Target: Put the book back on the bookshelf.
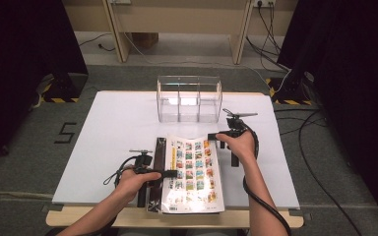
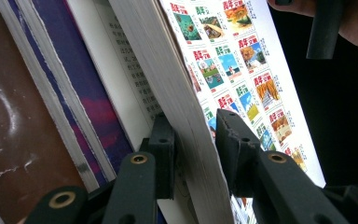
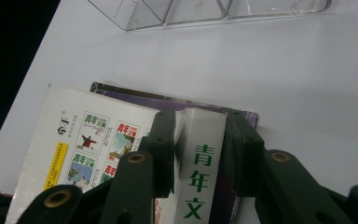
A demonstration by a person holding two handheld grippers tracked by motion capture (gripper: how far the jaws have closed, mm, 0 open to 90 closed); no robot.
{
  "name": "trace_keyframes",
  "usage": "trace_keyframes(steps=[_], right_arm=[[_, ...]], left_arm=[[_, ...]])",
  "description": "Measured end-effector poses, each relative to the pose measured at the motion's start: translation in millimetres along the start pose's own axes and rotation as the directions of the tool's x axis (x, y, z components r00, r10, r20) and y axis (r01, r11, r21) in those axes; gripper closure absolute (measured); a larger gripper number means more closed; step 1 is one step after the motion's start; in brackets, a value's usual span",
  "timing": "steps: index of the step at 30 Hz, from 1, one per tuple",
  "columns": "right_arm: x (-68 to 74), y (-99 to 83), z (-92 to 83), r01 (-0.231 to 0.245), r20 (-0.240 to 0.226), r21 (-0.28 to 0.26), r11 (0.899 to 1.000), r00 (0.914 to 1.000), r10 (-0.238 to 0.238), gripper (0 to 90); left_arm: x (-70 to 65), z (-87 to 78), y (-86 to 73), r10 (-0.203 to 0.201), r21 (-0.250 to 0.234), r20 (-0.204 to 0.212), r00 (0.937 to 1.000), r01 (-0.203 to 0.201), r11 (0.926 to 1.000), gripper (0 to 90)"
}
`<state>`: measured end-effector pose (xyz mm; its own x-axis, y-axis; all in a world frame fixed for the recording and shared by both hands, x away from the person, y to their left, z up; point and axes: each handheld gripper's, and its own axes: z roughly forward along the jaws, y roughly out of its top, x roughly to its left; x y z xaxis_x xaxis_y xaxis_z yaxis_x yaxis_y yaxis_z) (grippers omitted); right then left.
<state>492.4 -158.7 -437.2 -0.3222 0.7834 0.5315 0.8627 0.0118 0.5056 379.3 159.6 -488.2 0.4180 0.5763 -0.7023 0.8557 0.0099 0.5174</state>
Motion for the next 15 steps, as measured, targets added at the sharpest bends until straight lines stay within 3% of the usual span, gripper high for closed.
trace_keyframes(steps=[1,3,4,6,12,15], right_arm=[[-1.1,-0.5,-0.1,-0.007,-0.002,0.001,1.000,1.0000,0.007,67.6],[-2.2,-4.1,4.1,-0.025,-0.058,0.076,0.997,0.9979,0.030,67.0],[-2.2,-7.3,4.7,-0.015,-0.058,0.038,0.999,0.9982,0.017,68.0],[-2.7,-9.1,6.5,-0.033,-0.061,0.020,0.999,0.9975,0.034,68.3],[1.2,-4.8,-1.7,-0.092,-0.101,0.022,0.995,0.9905,0.094,72.8],[6.9,-3.8,-8.1,-0.092,-0.113,0.007,0.996,0.9893,0.092,73.4]], left_arm=[[0.1,0.0,-0.1,0.000,-0.001,0.000,1.0000,0.000,1.0000,68.4],[0.5,0.0,-0.1,-0.001,-0.001,0.002,1.0000,0.001,1.0000,68.5],[0.7,-0.2,-0.6,-0.004,-0.005,0.003,1.0000,0.004,1.0000,68.5],[1.0,-0.3,-0.9,-0.006,-0.008,0.004,1.0000,0.006,1.0000,68.4],[1.4,-1.1,-1.5,-0.004,-0.013,0.007,1.0000,0.004,0.9999,67.5],[0.3,-3.1,-2.0,0.005,-0.027,0.003,1.0000,-0.005,0.9996,63.9]])
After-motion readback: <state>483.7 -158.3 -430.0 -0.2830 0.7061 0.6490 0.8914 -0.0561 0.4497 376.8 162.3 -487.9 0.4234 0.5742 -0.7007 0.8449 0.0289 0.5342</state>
